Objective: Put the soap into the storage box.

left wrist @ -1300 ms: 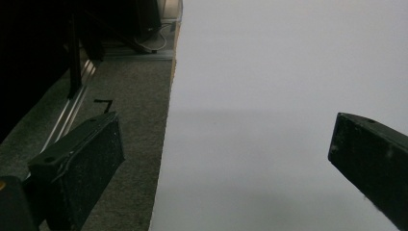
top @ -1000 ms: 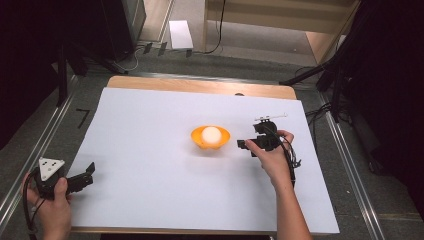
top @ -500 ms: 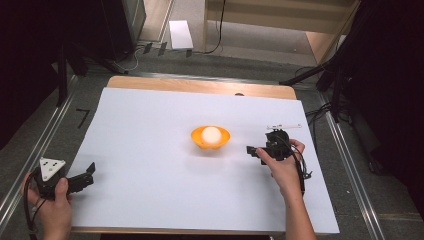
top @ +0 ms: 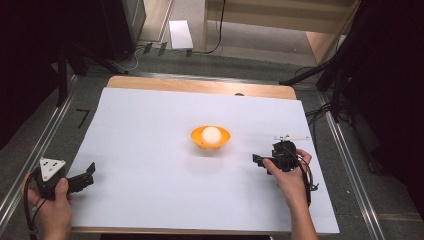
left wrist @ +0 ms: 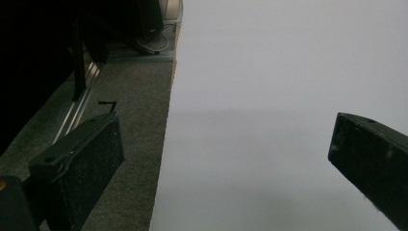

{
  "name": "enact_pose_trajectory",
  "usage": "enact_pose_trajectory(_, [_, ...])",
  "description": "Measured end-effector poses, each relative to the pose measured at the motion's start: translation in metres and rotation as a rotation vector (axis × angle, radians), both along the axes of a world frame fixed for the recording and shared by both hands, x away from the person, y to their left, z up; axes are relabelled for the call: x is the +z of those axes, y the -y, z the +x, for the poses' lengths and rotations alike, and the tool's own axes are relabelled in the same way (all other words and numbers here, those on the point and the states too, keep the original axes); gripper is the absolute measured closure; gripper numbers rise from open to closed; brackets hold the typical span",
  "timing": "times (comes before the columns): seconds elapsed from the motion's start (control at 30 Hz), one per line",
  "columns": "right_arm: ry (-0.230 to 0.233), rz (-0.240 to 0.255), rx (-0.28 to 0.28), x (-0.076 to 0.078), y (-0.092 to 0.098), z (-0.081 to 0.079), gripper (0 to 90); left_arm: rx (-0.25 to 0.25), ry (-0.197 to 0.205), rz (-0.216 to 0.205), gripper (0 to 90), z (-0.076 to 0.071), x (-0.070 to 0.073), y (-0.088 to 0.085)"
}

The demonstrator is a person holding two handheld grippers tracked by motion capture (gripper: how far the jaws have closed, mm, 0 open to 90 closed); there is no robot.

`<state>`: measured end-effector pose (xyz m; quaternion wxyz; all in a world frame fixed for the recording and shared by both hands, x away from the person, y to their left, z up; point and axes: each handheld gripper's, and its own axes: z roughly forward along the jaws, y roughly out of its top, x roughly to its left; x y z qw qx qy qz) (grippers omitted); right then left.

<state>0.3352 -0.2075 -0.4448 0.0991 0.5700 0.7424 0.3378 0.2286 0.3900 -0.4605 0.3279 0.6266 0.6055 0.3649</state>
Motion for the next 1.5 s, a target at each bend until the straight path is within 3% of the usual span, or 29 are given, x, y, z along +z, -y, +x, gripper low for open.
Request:
enact_pose_trajectory(0.6, [0.025, 0.022, -0.025, -0.008, 0.015, -0.02, 17.9, -0.003, 0.003, 0.005, 0.0, 0.0, 0.0, 0.0])
enact_pose_trajectory(1.07, [0.063, 0.041, -0.093, -0.012, 0.046, -0.042, 17.9, -0.003, 0.01, 0.016, 0.0, -0.001, 0.0, 0.001])
enact_pose_trajectory(1.5, [0.088, 0.03, -0.116, -0.018, 0.069, -0.06, 17.9, -0.008, 0.013, 0.015, 0.0, -0.002, 0.0, 0.001])
